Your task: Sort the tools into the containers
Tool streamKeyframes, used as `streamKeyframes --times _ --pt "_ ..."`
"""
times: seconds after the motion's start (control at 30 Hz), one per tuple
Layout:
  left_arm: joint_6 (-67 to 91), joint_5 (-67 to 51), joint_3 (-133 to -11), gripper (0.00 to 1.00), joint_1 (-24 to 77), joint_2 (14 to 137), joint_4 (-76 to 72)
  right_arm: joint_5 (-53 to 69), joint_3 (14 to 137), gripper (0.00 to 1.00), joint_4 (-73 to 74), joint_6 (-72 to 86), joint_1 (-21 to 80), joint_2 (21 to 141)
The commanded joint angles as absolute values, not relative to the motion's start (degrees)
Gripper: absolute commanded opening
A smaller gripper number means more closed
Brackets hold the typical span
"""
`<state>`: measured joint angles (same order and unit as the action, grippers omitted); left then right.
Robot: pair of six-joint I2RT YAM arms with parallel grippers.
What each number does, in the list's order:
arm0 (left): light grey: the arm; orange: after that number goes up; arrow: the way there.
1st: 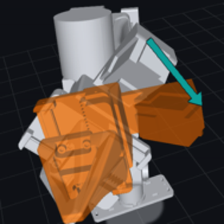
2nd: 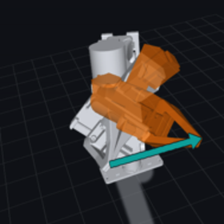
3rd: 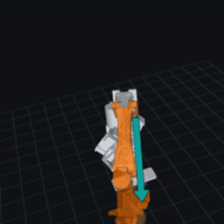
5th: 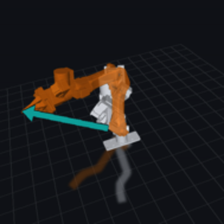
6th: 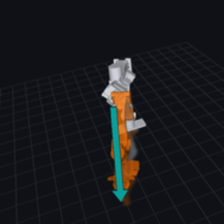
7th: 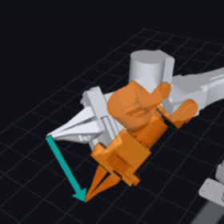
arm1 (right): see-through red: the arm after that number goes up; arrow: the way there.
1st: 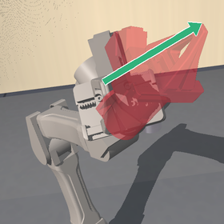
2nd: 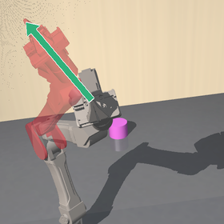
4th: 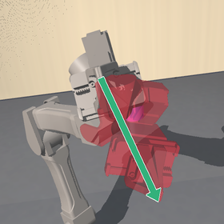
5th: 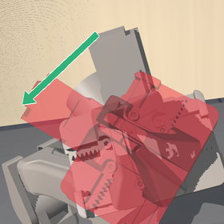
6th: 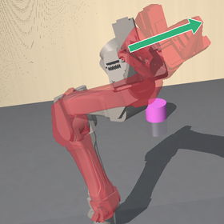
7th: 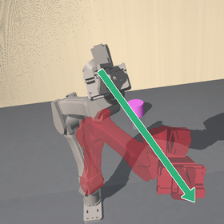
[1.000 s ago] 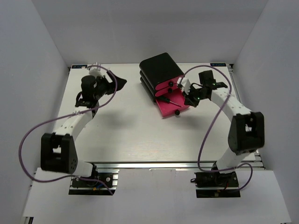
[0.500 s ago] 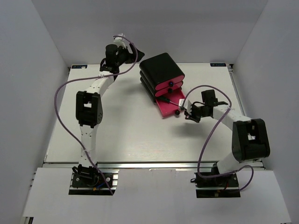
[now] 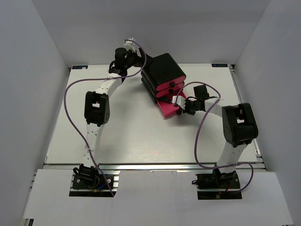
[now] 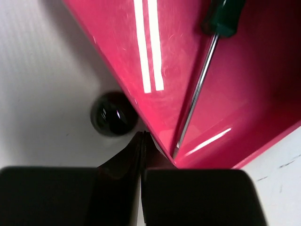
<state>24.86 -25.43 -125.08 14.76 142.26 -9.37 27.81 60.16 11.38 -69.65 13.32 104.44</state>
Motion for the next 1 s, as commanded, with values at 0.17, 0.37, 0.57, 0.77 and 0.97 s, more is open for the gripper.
streamKeyframes --times 0.17,0.37,0.57,0.77,0.97 --pt "26.3 -36.8 -123.2 0.95 16.0 140.9 -13.0 25.4 62.9 0.0 1.7 -67.3 14.8 106.7" --pt "26.8 -40.4 -119.0 0.93 16.3 139.4 -13.6 24.7 62.6 0.0 -6.8 -63.5 16.1 107.4" --pt "27.3 -43.9 -118.7 0.92 16.5 139.7 -12.6 22.9 63.7 0.0 -11.9 -62.7 18.2 110.0" --pt "27.4 -45.5 -118.4 0.91 17.0 139.9 -11.7 21.1 65.0 0.07 -16.2 -62.3 20.0 113.0" --pt "27.6 -46.1 -119.4 0.91 17.7 140.6 -11.1 17.5 65.4 0.15 -24.4 -60.6 21.7 115.5"
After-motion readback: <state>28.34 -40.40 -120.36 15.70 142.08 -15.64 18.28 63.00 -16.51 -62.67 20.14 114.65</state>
